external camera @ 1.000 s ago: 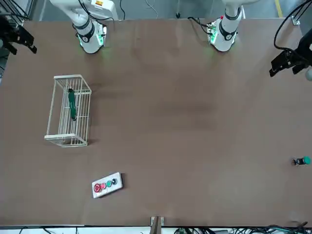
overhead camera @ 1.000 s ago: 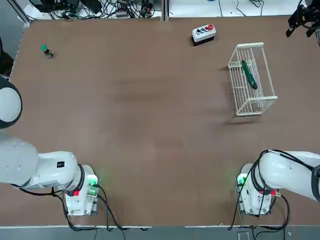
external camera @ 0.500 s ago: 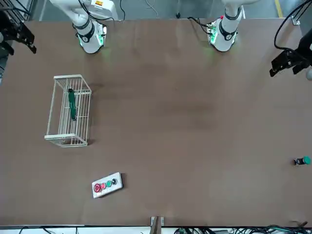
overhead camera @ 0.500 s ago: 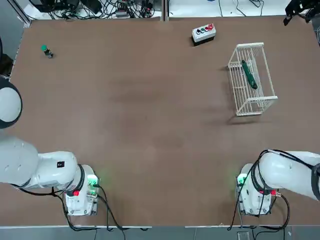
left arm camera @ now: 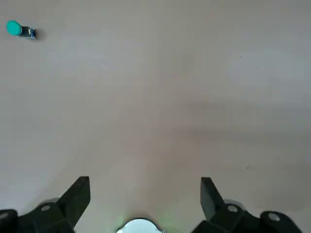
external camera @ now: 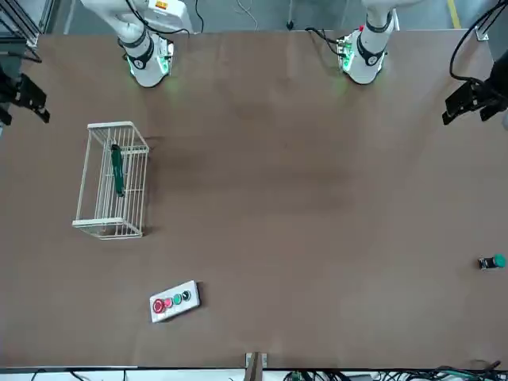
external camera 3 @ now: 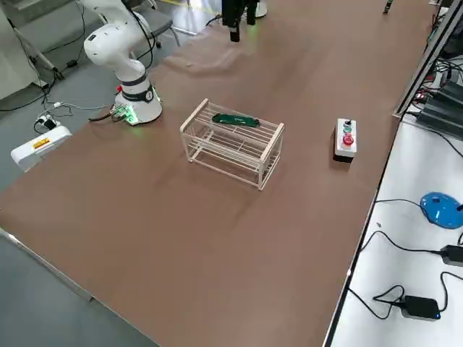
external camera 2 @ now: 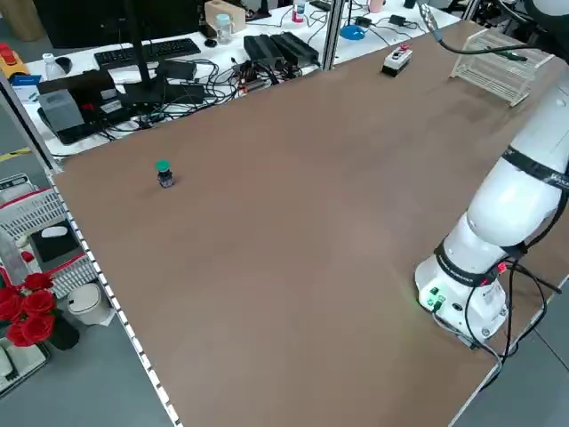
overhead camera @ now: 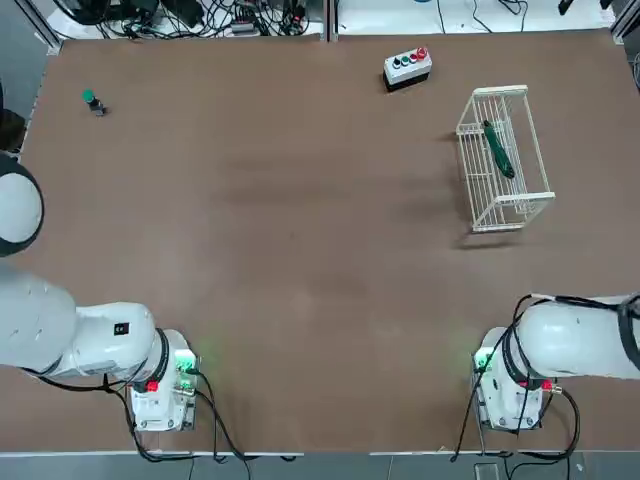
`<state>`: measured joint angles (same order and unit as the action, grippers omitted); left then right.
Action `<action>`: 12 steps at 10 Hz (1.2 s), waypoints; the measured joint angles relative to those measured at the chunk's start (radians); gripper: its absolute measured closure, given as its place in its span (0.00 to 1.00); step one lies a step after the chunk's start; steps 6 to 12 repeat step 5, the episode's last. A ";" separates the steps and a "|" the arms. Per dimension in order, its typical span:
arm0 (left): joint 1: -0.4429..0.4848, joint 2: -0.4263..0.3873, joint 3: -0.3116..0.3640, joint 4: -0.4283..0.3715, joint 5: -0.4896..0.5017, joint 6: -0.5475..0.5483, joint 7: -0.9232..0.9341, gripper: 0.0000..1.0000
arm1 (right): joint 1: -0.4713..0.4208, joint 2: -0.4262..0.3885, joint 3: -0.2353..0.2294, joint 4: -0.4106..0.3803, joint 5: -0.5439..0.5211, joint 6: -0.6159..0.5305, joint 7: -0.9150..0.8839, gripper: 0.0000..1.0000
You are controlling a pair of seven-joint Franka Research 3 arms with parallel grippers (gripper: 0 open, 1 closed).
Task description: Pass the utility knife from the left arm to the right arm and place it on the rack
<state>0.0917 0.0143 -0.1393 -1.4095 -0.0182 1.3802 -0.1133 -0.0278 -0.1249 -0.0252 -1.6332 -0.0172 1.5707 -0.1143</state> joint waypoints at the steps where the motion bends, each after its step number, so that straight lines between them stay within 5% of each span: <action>1: 0.001 0.000 0.003 0.000 0.000 0.000 0.002 0.00 | 0.000 0.019 -0.001 0.012 0.000 0.000 0.001 0.00; 5: 0.001 0.000 0.005 0.000 0.000 0.000 0.002 0.00 | -0.003 0.099 -0.008 0.087 0.002 0.000 0.004 0.00; 12: 0.001 0.000 0.005 0.000 0.000 0.000 0.002 0.00 | -0.003 0.099 -0.008 0.087 0.002 0.000 0.004 0.00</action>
